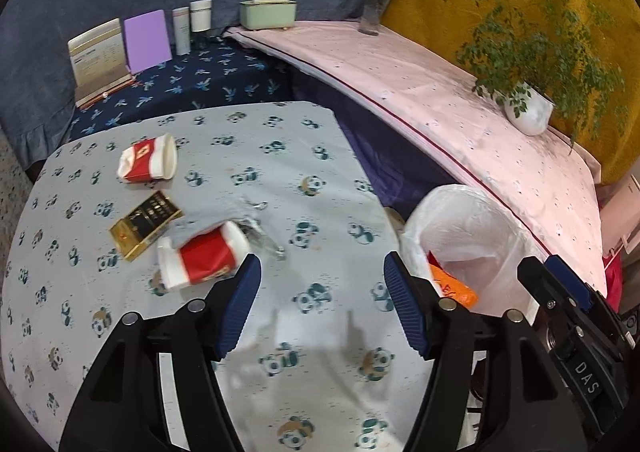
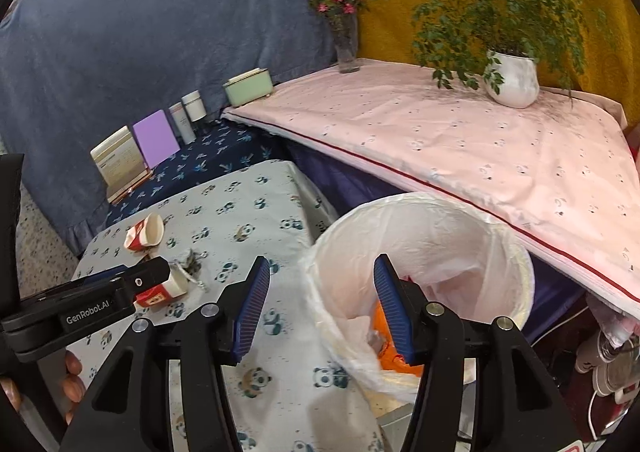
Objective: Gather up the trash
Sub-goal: 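Move both open tools back toward the gold box and paper cups, then grasp the gold cigarette box with the left tool while the right tool grasps the grey cloth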
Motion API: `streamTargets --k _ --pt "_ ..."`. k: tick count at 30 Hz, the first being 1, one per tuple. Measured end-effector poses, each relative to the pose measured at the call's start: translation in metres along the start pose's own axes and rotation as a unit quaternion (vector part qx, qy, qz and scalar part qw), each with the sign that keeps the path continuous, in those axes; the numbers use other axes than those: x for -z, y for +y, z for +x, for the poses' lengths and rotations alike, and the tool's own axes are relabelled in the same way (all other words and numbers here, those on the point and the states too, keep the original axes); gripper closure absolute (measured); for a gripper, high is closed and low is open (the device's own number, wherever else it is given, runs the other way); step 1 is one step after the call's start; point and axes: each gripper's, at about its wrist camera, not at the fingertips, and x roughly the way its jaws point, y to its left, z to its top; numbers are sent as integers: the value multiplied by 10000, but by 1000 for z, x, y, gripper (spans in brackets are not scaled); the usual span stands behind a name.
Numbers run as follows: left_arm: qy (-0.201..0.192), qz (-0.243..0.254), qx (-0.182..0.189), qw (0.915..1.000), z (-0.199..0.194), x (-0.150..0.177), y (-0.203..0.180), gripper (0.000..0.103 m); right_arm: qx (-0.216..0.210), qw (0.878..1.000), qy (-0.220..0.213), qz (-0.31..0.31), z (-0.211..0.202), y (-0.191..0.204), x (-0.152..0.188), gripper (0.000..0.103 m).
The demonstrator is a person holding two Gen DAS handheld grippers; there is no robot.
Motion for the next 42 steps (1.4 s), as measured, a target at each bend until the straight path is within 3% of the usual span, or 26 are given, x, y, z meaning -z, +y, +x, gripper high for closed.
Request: streamTargets --k 8,11,19,30,37,42 --pt "1 -290 -305 9991 -6 11 57 41 -271 9992 137 -272 10 49 8 50" --pt "22 -350 -422 9985 -7 16 77 34 -378 9984 236 -344 17 68 15 50" --pt "45 65 -929 9956 -1 34 133 26 -599 9957 468 -533 35 110 26 50" --pt "71 283 -952 9950 36 34 187 14 -867 9906 868 -610 87 161 28 50" --pt "66 564 -893 9944 73 20 199 12 -963 9885 999 -596 122 180 19 50" --pt "266 847 -799 9928 104 15 196 11 -960 9877 1095 -573 140 183 16 50"
